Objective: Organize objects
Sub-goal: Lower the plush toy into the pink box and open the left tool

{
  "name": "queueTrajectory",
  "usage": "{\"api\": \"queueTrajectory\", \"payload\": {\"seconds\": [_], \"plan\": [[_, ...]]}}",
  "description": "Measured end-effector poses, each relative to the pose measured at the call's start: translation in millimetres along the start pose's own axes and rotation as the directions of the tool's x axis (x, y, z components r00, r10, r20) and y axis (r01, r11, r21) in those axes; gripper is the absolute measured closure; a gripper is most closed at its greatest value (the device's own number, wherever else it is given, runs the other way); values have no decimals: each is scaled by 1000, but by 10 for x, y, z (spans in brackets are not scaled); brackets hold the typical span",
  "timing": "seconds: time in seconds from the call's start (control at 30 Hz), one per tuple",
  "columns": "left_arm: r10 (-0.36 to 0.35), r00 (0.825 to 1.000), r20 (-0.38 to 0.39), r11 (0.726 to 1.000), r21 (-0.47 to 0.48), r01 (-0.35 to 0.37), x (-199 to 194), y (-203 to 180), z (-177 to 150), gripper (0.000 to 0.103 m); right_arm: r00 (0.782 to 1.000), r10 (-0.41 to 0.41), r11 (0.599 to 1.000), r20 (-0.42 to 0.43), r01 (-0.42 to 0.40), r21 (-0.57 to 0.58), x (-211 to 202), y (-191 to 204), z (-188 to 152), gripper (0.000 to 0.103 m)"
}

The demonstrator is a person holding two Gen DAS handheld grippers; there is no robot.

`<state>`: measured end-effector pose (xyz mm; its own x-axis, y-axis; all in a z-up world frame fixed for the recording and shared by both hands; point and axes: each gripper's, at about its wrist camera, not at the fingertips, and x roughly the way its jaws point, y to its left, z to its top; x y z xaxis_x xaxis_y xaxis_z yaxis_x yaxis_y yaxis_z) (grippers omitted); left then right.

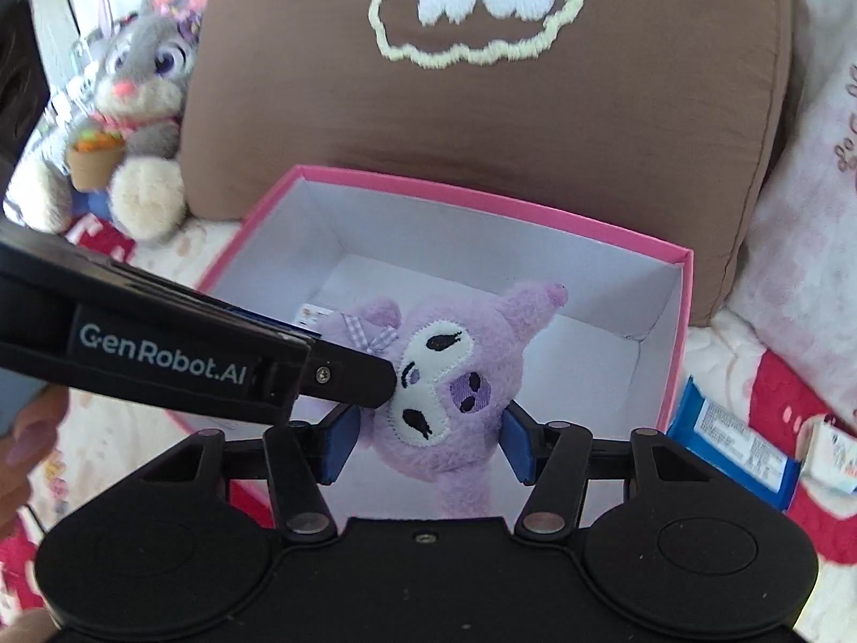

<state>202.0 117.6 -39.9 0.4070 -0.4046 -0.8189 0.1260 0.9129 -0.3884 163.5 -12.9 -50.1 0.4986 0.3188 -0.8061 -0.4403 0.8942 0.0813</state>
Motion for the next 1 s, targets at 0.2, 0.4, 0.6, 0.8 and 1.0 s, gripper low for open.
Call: {"api": "queueTrajectory", "payload": {"seconds": [0.2,0.4,0.6,0.8,1.0], "plan": [[41,998,-37,998,-40,-43,275,84,55,68,999,-6,1000,-48,6,1,300,-51,40,50],[61,997,-50,996,-57,-64,489,178,108,68,996,5,999,-85,-2,39,521,-125,64,51],[66,995,-69,996,-58,-70,623,236,116,68,990,-14,1000,-138,17,23,660,-115,109,51],[106,991,-84,994,-20,-108,685,187,133,69,986,37,997,-164,-25,76,754,-185,117,51],[106,988,-109,993,-31,-110,749,197,174,69,981,69,992,-184,-47,119,804,-276,123,50]]}}
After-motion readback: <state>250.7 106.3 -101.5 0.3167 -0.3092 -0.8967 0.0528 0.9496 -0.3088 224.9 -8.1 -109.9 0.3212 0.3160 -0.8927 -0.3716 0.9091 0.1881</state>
